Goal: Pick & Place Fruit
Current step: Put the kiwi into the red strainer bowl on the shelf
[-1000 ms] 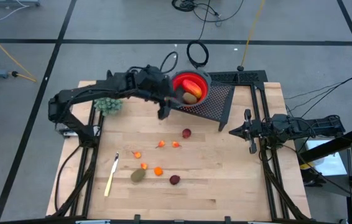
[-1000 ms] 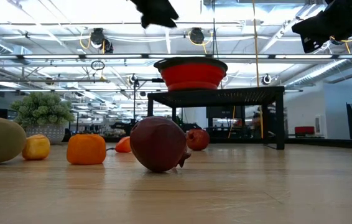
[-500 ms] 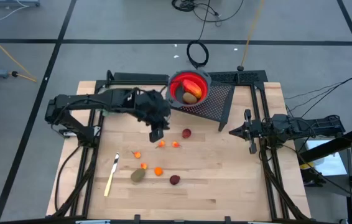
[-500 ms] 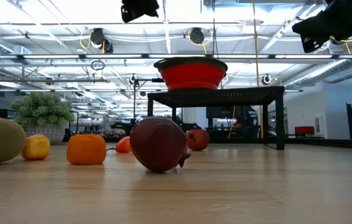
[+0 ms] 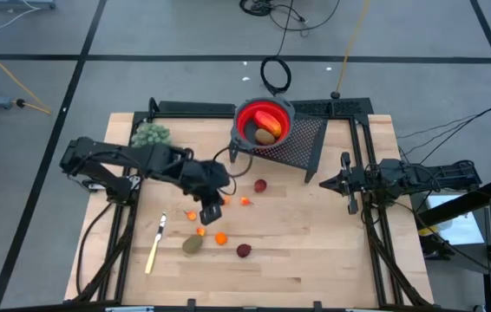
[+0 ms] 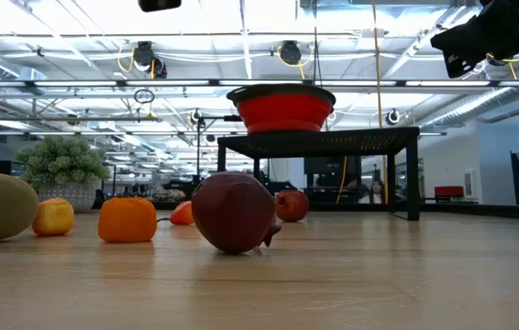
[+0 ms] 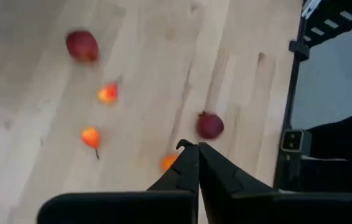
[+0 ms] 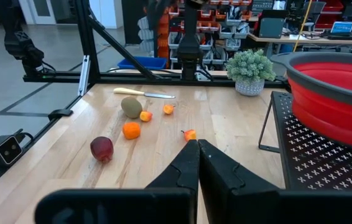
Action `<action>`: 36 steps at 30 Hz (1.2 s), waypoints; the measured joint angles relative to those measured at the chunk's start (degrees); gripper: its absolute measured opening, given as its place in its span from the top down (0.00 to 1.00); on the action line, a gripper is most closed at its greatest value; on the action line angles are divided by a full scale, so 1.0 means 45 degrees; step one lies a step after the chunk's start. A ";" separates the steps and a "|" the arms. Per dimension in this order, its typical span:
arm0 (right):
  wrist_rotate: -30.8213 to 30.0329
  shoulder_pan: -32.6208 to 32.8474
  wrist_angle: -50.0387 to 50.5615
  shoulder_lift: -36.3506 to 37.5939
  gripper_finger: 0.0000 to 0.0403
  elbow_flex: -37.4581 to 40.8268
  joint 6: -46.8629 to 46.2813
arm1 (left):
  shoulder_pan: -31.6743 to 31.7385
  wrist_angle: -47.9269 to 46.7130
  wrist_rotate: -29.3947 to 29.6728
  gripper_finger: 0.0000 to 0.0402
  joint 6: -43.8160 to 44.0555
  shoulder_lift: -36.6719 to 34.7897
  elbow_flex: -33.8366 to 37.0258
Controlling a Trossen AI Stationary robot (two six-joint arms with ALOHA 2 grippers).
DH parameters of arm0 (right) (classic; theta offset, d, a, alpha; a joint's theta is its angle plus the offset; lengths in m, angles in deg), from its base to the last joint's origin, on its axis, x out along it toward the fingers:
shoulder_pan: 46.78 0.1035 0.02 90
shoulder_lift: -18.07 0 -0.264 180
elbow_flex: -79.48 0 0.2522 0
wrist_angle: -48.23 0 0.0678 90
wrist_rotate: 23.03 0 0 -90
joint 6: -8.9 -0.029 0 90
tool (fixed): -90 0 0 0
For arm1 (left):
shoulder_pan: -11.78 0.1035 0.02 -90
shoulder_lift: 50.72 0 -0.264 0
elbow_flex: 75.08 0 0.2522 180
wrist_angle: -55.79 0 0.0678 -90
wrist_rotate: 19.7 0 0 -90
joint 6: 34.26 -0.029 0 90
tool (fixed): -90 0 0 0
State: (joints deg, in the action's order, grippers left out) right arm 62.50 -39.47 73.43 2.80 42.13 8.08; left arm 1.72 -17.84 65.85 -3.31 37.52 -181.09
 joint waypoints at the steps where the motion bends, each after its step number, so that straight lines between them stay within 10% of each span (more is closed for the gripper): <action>1: 0.0000 0.0005 0.0000 0.0000 1.00 0.0003 0.0000 | -0.0156 -0.0120 0.0005 0.98 0.0261 0.0000 0.0001; 36: 0.0000 0.0000 0.0000 0.0000 1.00 0.0001 0.0000 | -0.4093 0.1757 -0.0452 0.95 0.9445 0.0005 0.6314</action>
State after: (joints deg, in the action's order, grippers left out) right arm 62.50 -39.47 73.43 2.80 42.14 8.08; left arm -16.70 -9.93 63.82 39.19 37.55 -152.67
